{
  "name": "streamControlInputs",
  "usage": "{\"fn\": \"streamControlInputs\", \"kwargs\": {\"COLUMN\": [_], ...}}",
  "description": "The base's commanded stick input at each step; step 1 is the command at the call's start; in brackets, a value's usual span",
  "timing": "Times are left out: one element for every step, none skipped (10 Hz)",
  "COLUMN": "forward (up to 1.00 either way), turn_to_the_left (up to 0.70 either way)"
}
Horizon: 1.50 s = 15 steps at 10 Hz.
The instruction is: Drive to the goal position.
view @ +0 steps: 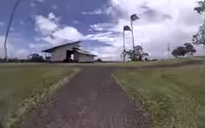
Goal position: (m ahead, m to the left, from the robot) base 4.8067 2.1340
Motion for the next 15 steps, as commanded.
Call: {"fn": "streamControlInputs", "kwargs": {"forward": [0.7, 0.7, 0.7, 0.7, 0.7, 0.7, 0.7, 0.7, 0.7, 0.7, 0.7, 0.7, 0.7, 0.7, 0.7], "turn_to_the_left": [0.0, 0.0, 0.01, 0.04, 0.31, 0.35, 0.18, 0.0, 0.0, 0.0, 0.0, 0.0, 0.0, 0.0, 0.0]}}
